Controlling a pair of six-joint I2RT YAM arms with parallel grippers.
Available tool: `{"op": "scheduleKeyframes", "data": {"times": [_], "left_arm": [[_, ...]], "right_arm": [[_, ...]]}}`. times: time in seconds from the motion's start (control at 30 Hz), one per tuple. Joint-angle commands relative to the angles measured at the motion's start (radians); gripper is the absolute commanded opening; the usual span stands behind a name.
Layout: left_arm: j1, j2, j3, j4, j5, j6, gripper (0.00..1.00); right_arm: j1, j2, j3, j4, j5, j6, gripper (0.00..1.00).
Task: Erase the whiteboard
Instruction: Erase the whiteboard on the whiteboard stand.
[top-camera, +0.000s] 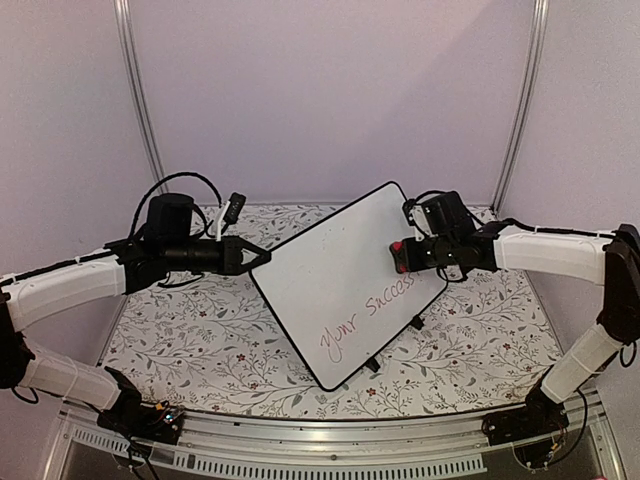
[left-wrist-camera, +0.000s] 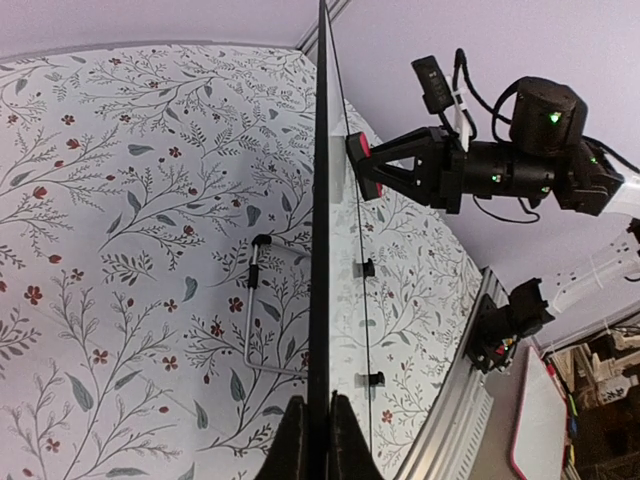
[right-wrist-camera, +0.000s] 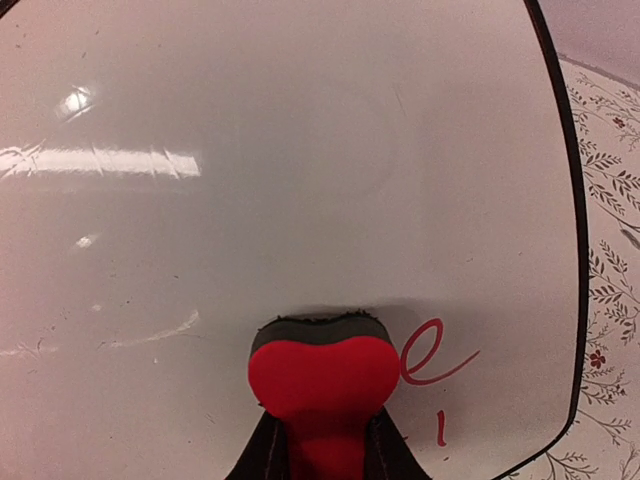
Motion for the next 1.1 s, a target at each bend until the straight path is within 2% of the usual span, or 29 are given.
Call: {"op": "scheduleKeyframes", "data": {"times": [0.0, 0.67, 0.83, 1.07], "left_arm": [[-0.019, 0.011, -0.01, -0.012, 0.031, 0.088, 0.0], [-0.019, 0.024, -0.008, -0.012, 0.035, 0.086, 0.0], [-0.019, 0.025, -0.006, -0.011, 0.037, 0.086, 0.0], [-0.019, 0.026, -0.007, -0.011, 0.035, 0.086, 0.0]], "right_arm": [[-0.016, 0.018, -0.024, 0.016, -0.003, -0.002, 0.21], [-0.031, -0.078, -0.22, 0.032, 0.021, -0.007, 0.21], [-0.042, -0.085, -0.209, 0.038, 0.009, -0.004, 0.21], [-0.037, -0.028, -0.139, 0.076, -0.087, -0.004, 0.21]]}}
